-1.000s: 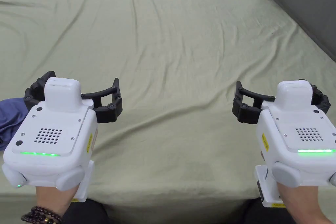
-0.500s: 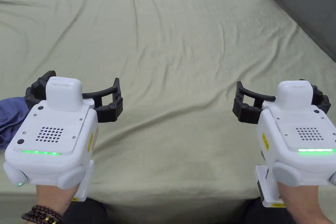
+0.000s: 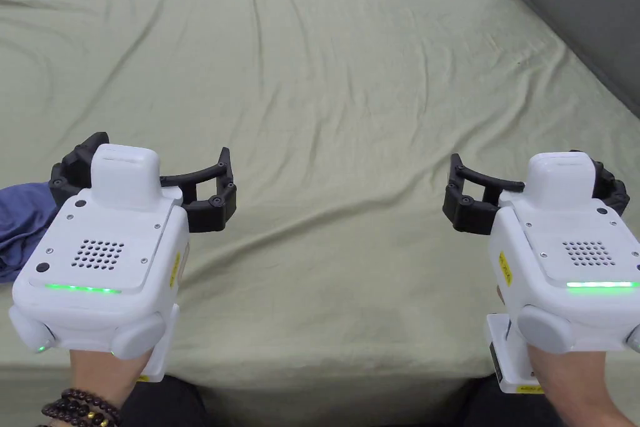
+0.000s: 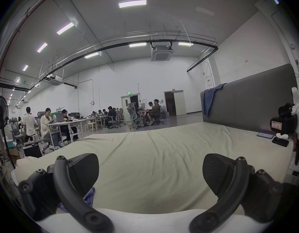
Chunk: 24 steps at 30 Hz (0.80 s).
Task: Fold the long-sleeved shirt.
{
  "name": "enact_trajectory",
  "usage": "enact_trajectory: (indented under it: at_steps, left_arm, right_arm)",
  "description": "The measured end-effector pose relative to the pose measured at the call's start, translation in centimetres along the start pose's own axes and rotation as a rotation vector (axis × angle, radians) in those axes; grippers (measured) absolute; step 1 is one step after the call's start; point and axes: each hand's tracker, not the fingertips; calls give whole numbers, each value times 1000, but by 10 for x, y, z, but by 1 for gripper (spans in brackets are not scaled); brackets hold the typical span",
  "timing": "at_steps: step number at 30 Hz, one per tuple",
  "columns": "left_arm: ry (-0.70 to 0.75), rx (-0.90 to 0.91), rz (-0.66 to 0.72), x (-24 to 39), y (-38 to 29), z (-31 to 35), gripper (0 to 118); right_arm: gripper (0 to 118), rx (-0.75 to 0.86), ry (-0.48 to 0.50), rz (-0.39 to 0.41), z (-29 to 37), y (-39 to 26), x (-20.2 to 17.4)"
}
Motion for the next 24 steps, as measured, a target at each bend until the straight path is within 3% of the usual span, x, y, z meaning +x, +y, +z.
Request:
enact_trajectory:
  at_steps: [24]
  left_arm:
    - [10, 16, -11, 1, 2, 2, 118]
  right_arm:
    - [118, 5, 7, 0, 1, 2, 1]
